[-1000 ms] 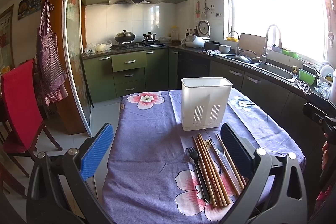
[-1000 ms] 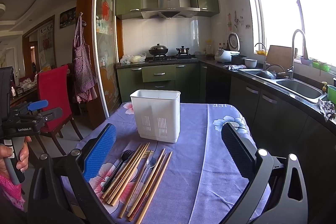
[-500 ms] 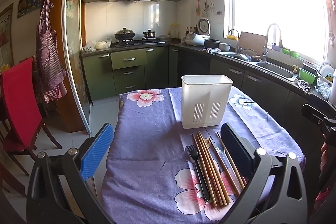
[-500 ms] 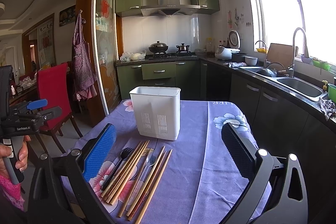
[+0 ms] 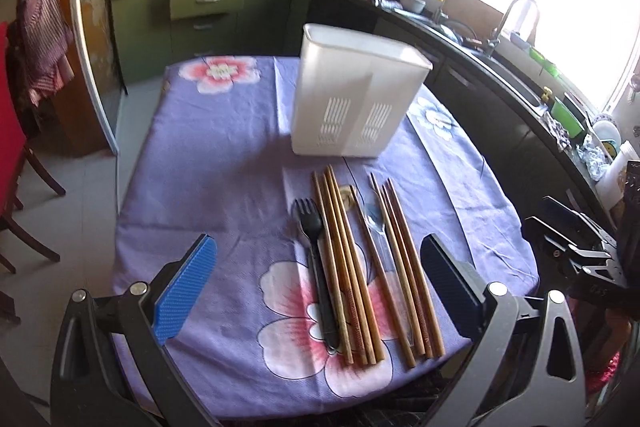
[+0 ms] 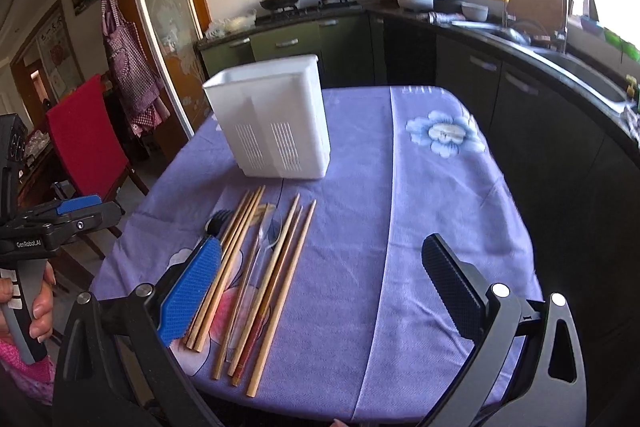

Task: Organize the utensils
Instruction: 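Lower the left gripper onto the black fork and close on it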

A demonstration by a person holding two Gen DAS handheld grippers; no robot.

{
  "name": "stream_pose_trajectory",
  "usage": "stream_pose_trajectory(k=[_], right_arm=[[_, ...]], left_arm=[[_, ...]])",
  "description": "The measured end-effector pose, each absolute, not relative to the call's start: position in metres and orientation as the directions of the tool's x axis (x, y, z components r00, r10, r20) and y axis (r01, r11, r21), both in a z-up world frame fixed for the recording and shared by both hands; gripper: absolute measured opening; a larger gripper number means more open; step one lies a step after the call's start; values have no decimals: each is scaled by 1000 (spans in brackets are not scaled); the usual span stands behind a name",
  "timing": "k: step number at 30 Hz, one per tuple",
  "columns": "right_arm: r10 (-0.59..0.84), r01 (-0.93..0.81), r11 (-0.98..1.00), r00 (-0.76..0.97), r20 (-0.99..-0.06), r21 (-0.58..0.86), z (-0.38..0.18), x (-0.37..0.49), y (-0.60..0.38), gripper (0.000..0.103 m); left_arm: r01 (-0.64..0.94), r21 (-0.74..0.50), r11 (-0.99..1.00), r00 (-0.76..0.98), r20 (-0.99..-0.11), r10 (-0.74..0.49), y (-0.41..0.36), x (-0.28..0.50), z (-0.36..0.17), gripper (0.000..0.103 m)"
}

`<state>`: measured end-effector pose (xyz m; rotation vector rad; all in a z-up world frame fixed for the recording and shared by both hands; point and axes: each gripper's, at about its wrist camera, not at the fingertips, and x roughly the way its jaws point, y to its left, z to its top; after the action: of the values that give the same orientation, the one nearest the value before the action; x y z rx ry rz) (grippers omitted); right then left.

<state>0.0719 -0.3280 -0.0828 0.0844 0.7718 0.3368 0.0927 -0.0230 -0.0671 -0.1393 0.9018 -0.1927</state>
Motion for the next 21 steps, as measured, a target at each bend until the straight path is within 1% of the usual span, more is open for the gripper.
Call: stream_pose_trajectory(k=[2,4,5,6,7,8,9,10,11,12,14,21], right_arm=[[354,-266,935,632,-689,237,-97,81,-332,99],[344,-257,938,618,-707,232,-107,87,-333,99],[340,-256,939,612,-714,228,-111,89,-333,99],[344,-260,938,606,-718,230,-115,89,-332,99],[352,-264,935,595,-723,237,-118,90,-332,99],[362,-267,931,582,-728,250,-121,91,-332,99],[373,-270,927,570,-732,261,-123,93,-333,99],[381,-272,923,562,-734,271,-126,94,-334,99],[384,-268,922,556,-737,278,-127,94,-336,99],[389,-269,920,551,-738,284,-129,96,-337,99],[396,-271,917,544,-739,292,-133,98,-338,99],[398,-274,916,537,-744,292,-133,100,-335,99]], left_arm=[[124,-192,974,561,-796,-228,-33,104,-79,95],[117,-177,977,521,-827,-212,-41,116,-92,85],[110,-180,977,497,-842,-211,-42,122,-99,76],[106,-184,977,477,-853,-212,-43,128,-104,70],[98,-178,979,457,-866,-203,-44,133,-109,67],[88,-167,982,439,-879,-188,-45,137,-115,57],[82,-159,984,420,-890,-179,-47,143,-120,49],[80,-158,984,401,-899,-176,-48,146,-125,47],[76,-151,986,384,-908,-168,-49,150,-130,42],[72,-139,988,373,-915,-155,-49,151,-133,32],[63,-122,991,356,-925,-136,-51,155,-139,22],[67,-91,994,335,-936,-109,-56,164,-148,22]])
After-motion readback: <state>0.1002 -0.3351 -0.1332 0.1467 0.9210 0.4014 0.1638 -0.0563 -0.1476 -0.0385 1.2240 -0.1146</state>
